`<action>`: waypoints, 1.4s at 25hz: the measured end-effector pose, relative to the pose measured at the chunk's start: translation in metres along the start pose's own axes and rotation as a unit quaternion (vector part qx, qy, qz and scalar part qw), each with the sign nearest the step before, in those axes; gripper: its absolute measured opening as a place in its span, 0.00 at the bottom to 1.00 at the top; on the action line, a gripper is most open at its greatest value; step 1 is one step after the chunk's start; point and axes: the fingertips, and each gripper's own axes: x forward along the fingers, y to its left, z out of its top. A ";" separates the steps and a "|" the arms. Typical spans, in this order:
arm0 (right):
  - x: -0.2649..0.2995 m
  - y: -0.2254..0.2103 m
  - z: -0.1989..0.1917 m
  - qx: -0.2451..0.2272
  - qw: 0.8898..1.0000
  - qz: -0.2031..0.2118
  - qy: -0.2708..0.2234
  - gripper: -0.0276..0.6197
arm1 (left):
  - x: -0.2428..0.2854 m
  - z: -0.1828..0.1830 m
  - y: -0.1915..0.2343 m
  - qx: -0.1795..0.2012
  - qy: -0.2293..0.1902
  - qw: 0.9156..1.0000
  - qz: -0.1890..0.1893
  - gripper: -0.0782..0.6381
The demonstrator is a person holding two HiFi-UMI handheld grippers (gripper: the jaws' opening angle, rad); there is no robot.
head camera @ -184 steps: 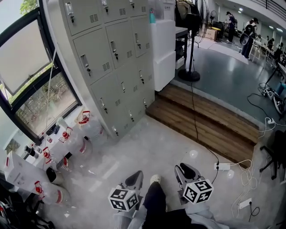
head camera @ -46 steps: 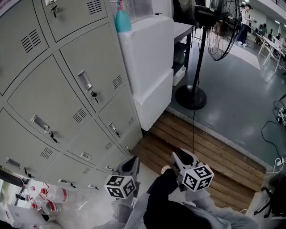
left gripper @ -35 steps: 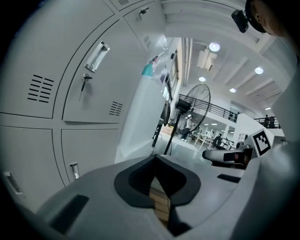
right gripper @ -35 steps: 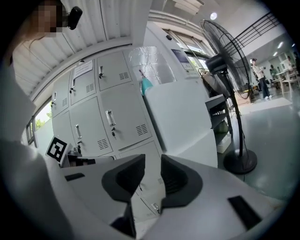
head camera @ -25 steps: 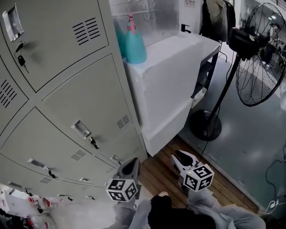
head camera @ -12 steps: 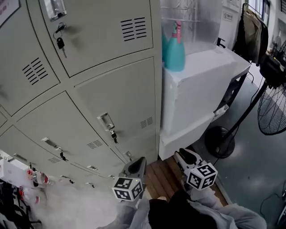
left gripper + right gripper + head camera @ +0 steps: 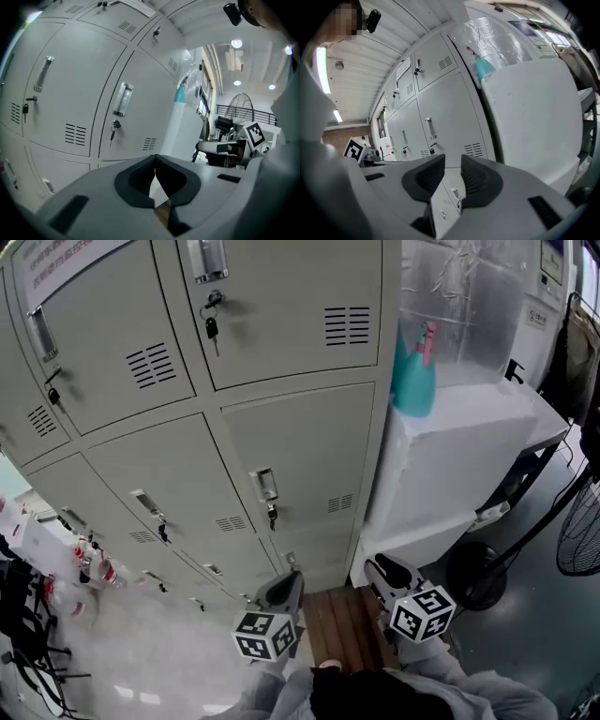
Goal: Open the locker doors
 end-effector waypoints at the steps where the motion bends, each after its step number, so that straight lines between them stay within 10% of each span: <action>1: 0.001 0.004 0.005 -0.003 1.000 0.009 -0.001 0.18 | -0.005 0.003 0.001 -0.004 -0.005 1.000 0.008 0.12; 14: 0.008 0.048 0.052 -0.035 0.994 0.103 -0.026 0.18 | -0.053 0.034 -0.012 0.019 -0.055 0.996 0.067 0.12; 35: 0.059 0.189 0.291 -0.139 0.947 0.248 -0.149 0.27 | -0.100 0.251 0.014 0.135 -0.206 0.964 0.106 0.12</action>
